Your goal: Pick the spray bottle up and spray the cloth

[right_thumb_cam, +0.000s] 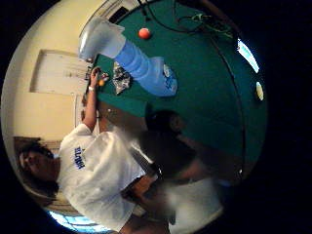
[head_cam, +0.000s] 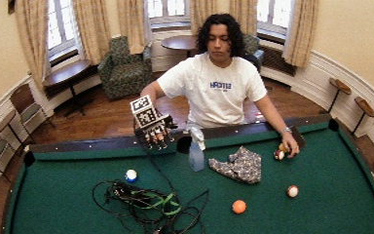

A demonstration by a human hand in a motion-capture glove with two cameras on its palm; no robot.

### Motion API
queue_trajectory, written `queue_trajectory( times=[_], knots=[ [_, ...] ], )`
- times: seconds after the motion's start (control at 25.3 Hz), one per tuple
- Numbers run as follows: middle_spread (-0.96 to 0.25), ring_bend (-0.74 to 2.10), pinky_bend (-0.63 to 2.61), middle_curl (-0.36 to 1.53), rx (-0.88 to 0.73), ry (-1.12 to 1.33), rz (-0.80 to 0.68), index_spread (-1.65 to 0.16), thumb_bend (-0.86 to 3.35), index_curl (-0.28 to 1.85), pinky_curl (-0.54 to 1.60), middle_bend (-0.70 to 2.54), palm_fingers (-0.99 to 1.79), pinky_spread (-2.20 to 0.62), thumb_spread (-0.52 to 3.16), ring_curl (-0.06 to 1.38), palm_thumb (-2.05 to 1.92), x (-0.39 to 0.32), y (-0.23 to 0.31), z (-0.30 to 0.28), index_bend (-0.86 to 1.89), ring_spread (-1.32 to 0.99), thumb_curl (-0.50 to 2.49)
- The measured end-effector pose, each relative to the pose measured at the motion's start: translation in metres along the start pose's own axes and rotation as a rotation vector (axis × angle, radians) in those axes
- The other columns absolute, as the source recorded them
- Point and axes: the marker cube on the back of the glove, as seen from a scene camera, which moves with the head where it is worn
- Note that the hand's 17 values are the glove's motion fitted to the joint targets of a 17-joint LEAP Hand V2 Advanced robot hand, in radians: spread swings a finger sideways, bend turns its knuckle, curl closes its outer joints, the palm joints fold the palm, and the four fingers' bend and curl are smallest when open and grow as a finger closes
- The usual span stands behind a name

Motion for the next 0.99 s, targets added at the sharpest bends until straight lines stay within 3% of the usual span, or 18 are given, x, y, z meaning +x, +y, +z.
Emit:
queue_trajectory(
  times=[0.67,0.99],
  knots=[
    [-0.12,0.48,0.48,0.29,0.063,-0.702,0.031,-0.44,0.02,0.22,0.34,0.19,0.43,0.22,1.03,0.3,0.53,-0.023,-0.01,0.051,0.12,-0.13,0.32],
    [-0.14,0.53,0.61,0.29,0.132,-0.853,0.021,-0.43,0.07,0.19,0.37,0.18,0.59,0.15,1.05,0.32,0.71,-0.028,-0.015,0.06,0.1,-0.15,0.36]
  ],
)
